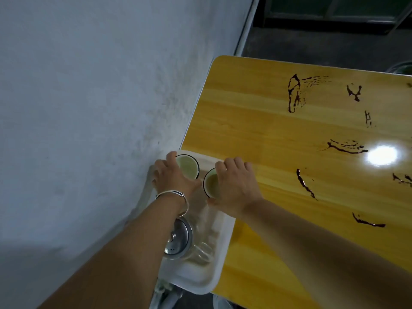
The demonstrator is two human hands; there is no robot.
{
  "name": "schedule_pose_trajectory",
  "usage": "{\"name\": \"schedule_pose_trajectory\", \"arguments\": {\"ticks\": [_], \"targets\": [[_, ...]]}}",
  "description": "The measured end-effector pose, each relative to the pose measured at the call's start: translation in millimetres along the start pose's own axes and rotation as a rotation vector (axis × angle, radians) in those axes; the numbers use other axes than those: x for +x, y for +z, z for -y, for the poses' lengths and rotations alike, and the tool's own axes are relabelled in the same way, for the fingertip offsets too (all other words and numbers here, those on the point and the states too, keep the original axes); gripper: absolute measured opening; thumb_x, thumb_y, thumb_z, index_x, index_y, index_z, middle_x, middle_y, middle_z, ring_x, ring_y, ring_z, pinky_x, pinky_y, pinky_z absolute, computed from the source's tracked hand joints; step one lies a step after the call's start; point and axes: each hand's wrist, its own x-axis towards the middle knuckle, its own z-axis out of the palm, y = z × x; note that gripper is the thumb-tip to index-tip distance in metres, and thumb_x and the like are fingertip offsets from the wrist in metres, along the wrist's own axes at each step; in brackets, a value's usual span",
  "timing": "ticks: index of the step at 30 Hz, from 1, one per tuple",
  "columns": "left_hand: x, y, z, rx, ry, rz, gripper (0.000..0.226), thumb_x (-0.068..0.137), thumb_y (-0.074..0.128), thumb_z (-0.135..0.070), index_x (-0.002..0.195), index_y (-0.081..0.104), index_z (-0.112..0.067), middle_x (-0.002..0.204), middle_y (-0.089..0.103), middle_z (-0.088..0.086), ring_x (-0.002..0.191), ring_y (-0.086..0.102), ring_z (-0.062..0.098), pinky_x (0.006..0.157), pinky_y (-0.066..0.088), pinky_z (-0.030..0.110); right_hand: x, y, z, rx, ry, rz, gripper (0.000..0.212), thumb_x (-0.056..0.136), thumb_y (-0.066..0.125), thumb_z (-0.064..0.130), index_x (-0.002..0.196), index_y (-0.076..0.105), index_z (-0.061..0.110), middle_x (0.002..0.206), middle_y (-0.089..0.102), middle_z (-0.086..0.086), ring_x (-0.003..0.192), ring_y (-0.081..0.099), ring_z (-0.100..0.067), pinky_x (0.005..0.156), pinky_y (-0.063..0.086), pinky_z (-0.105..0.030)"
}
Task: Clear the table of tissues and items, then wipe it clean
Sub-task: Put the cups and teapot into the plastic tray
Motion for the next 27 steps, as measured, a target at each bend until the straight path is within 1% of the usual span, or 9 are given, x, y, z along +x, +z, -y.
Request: {"name": "schedule_pose_trajectory", "arguments": {"ticks": [4, 6, 9, 11, 14, 19, 23, 27], "targets": [[8, 9, 14, 0.085, 0.034, 0.066, 0.08, 0.064, 0.077, -0.034, 0.129, 0.032, -0.019, 0.128, 0.036, 0.012, 0.12, 0.037, 0.03, 0.099, 0.031, 0.036, 8, 20, 8, -0.018, 0.009, 0.039, 0.063, 0.074, 0.065, 0.048, 0.118, 0.043, 0.009, 0.119, 0.046, -0.01, 0.112, 0.037, -0.029, 0.093, 0.029, -0.036], [12, 13, 19, 0.186, 0.064, 0.07, 0.077, 0.066, 0.075, -0.035, 0.129, 0.032, -0.021, 0.129, 0.037, 0.01, 0.123, 0.034, 0.03, 0.102, 0.028, 0.038, 11, 28, 10, -0.029, 0.02, 0.055, 0.063, 0.076, 0.064, 0.047, 0.121, 0.042, 0.009, 0.12, 0.045, -0.01, 0.114, 0.037, -0.03, 0.096, 0.029, -0.036], [17, 21, 26, 0.379, 0.138, 0.06, 0.074, 0.069, 0.072, -0.031, 0.129, 0.029, -0.025, 0.13, 0.038, 0.006, 0.123, 0.032, 0.028, 0.099, 0.029, 0.04, 16, 38, 11, -0.035, 0.035, 0.062, 0.062, 0.078, 0.064, 0.046, 0.121, 0.041, 0.009, 0.12, 0.045, -0.01, 0.114, 0.036, -0.029, 0.096, 0.029, -0.035], [21, 27, 29, 0.446, 0.174, 0.035, 0.071, 0.07, 0.071, -0.024, 0.127, 0.029, -0.026, 0.128, 0.042, 0.004, 0.123, 0.032, 0.026, 0.096, 0.029, 0.039, 20, 43, 12, -0.039, 0.04, 0.068, 0.061, 0.078, 0.066, 0.042, 0.122, 0.041, 0.009, 0.121, 0.044, -0.01, 0.115, 0.036, -0.029, 0.095, 0.029, -0.034], [24, 34, 32, 0.492, 0.209, 0.036, 0.071, 0.071, 0.068, -0.016, 0.129, 0.027, -0.025, 0.128, 0.043, 0.003, 0.123, 0.032, 0.025, 0.095, 0.029, 0.038, 22, 48, 11, -0.058, 0.043, 0.063, 0.058, 0.079, 0.066, 0.037, 0.122, 0.042, 0.008, 0.121, 0.045, -0.01, 0.113, 0.038, -0.029, 0.093, 0.031, -0.034], [24, 38, 32, 0.539, 0.224, 0.026, 0.069, 0.077, 0.063, -0.016, 0.133, 0.024, -0.024, 0.133, 0.039, 0.006, 0.124, 0.031, 0.027, 0.096, 0.029, 0.039, 22, 53, 10, -0.083, 0.04, 0.037, 0.057, 0.082, 0.063, 0.035, 0.125, 0.041, 0.005, 0.122, 0.045, -0.011, 0.111, 0.039, -0.03, 0.091, 0.032, -0.035], [23, 36, 31, 0.557, 0.228, 0.056, 0.074, 0.078, 0.064, -0.019, 0.138, 0.02, -0.027, 0.139, 0.032, 0.006, 0.128, 0.028, 0.028, 0.099, 0.028, 0.04, 17, 54, 10, -0.095, 0.032, 0.016, 0.061, 0.086, 0.059, 0.033, 0.133, 0.035, 0.002, 0.128, 0.042, -0.012, 0.116, 0.037, -0.031, 0.095, 0.031, -0.036], [15, 28, 28, 0.583, 0.199, 0.095, 0.077, 0.08, 0.063, -0.022, 0.14, 0.016, -0.027, 0.141, 0.026, 0.005, 0.13, 0.025, 0.028, 0.101, 0.026, 0.042, 2, 45, 7, -0.042, 0.004, -0.041, 0.05, 0.09, 0.052, 0.027, 0.133, 0.037, 0.008, 0.133, 0.04, -0.01, 0.12, 0.035, -0.031, 0.098, 0.029, -0.037]]}}
